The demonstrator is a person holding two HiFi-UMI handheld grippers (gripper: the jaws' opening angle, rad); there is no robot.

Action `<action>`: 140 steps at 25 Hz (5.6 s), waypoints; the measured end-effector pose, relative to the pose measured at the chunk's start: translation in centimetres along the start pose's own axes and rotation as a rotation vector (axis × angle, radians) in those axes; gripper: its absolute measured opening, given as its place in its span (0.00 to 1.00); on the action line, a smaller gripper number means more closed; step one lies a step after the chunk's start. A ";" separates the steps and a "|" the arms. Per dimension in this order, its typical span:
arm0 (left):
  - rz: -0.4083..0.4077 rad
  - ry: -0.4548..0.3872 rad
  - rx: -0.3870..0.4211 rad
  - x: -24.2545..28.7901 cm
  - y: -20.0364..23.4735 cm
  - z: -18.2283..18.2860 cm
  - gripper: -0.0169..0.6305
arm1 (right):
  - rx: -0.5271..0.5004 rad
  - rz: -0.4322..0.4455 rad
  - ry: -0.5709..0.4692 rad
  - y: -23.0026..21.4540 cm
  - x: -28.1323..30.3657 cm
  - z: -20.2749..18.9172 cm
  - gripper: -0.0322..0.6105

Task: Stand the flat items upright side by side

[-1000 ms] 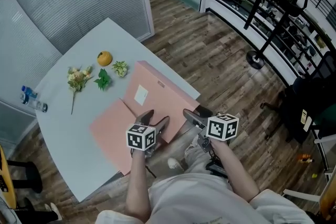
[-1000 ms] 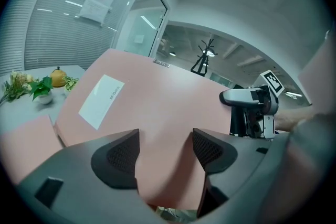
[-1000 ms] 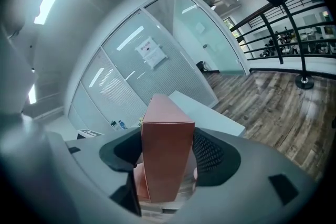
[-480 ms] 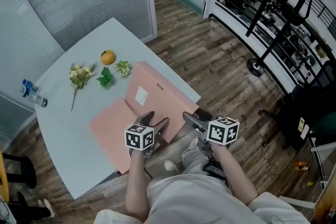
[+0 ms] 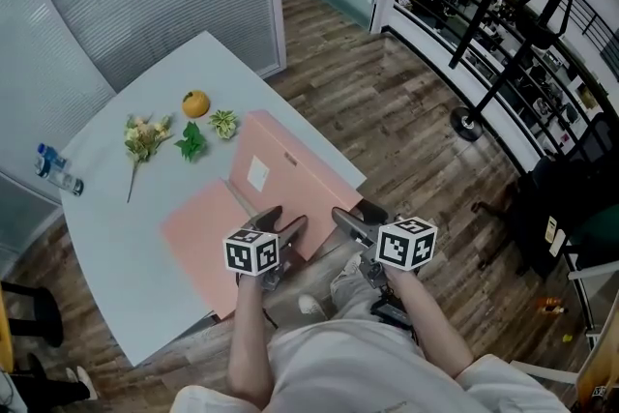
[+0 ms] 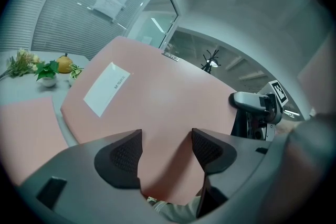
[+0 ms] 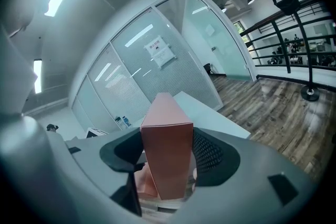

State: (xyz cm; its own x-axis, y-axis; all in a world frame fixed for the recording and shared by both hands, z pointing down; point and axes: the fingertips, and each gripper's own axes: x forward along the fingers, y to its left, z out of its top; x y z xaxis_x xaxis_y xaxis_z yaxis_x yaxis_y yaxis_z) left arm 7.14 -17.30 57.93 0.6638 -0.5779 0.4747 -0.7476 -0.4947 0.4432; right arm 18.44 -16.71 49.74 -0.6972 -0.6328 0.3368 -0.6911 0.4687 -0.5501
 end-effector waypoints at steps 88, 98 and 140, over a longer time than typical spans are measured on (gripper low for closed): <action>0.125 -0.438 -0.254 -11.1 0.5 2.7 0.44 | -0.434 0.140 0.023 10.9 -1.0 5.9 0.53; 0.197 -0.558 -0.255 -14.3 1.1 5.3 0.34 | -0.412 0.225 0.143 12.0 2.8 6.7 0.53; -0.285 -0.414 -0.386 -8.1 8.4 7.0 0.35 | -0.531 -0.036 0.608 13.4 20.4 3.1 0.60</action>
State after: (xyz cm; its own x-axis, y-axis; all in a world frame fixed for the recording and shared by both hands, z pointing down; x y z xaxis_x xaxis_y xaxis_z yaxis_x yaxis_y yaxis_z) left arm -4.72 -21.33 52.44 0.7147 -0.6994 -0.0013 -0.4303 -0.4411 0.7876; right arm -4.41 -25.26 46.88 -0.5484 -0.2791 0.7882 -0.6068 0.7814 -0.1455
